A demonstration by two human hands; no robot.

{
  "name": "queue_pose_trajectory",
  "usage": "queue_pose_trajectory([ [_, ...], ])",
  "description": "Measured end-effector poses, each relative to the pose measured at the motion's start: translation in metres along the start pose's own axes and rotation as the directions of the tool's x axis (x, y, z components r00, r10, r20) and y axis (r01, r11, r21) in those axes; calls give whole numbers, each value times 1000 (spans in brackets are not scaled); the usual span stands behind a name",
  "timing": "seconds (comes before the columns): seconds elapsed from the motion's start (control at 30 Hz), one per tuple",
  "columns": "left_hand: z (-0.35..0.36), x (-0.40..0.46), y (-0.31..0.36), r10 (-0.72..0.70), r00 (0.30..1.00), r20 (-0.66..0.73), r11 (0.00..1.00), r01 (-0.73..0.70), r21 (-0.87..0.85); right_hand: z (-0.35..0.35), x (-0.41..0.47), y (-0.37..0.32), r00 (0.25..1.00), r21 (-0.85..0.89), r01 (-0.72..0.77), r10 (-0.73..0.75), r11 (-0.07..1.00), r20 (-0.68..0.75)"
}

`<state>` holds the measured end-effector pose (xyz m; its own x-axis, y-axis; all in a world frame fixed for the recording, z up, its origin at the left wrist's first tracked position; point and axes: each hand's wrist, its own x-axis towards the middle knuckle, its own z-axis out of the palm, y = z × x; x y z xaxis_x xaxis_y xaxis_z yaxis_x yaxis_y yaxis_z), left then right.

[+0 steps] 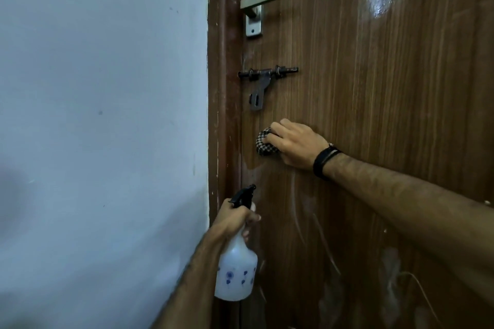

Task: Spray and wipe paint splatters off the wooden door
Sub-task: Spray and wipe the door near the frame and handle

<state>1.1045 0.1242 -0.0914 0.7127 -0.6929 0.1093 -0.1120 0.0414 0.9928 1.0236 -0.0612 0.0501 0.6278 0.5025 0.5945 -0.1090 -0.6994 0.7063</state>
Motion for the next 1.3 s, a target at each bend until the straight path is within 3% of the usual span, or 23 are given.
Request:
queue_pose_trajectory([
  [0.1,-2,7,-10,-15,996,-88,998,9,-62,1,2,-6,997,11,-76,76,997,-16],
  [0.2,-1,8,-17,-30,996,-81,999,28,-30,6,-4,-19,990,33,-138,138,990,-10],
  [0.47,6,9,-37,-61,994,-91,989,48,-138,20,-18,-56,950,177,13,-67,984,304],
  [0.53,8,11,-40,-56,995,-88,991,45,-126,18,-7,-51,963,156,-31,-12,987,271],
  [0.67,11,15,-47,-32,996,-88,995,23,-97,22,25,-40,953,163,-301,289,940,90],
  [0.73,10,16,-52,-23,994,-109,995,12,-95,24,29,-42,946,160,-326,321,932,54],
  [0.8,9,18,-61,-28,989,-142,995,14,-100,25,24,-49,957,140,-285,275,948,88],
  [0.9,8,19,-75,-48,980,-195,994,26,-110,35,4,-72,962,170,-124,77,978,264],
  [1.1,7,9,-85,-92,981,-171,990,72,-121,56,-33,-117,885,222,126,-211,967,416],
  [1.2,3,7,-92,-105,978,-182,989,84,-122,51,-20,-108,887,156,167,-217,974,408],
  [1.3,3,6,-95,-111,978,-175,990,93,-107,39,1,-83,944,68,13,-35,998,327],
])
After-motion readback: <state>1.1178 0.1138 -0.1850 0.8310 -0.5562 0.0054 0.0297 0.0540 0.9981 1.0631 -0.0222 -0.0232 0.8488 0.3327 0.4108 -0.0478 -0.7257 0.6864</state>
